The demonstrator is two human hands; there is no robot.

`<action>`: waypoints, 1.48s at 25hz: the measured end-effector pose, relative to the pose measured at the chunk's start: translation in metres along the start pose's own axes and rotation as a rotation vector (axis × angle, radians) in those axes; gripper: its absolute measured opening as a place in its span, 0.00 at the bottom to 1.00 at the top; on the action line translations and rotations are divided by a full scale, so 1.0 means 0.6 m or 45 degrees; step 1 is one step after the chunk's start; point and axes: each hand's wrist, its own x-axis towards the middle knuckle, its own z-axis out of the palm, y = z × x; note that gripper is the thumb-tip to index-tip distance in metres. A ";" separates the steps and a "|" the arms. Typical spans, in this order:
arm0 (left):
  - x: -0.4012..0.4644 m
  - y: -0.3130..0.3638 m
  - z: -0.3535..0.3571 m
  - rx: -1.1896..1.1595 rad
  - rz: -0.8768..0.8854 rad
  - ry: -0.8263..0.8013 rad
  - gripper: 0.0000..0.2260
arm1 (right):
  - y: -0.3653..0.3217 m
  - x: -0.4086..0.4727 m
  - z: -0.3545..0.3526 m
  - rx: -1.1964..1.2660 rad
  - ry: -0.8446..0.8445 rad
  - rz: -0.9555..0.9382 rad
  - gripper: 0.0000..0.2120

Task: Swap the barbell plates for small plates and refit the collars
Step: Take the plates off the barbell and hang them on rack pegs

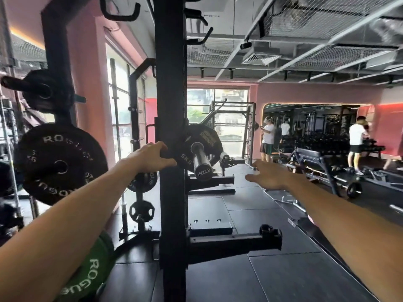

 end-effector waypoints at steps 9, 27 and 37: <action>0.233 -0.050 0.091 0.007 -0.034 0.107 0.26 | 0.021 0.254 0.062 0.013 0.011 0.017 0.32; 0.531 -0.052 0.200 0.078 0.112 0.406 0.35 | 0.014 0.615 0.213 0.586 0.211 0.049 0.26; 0.470 -0.090 0.204 -0.160 -0.187 0.388 0.19 | -0.028 0.583 0.144 0.359 0.502 0.002 0.15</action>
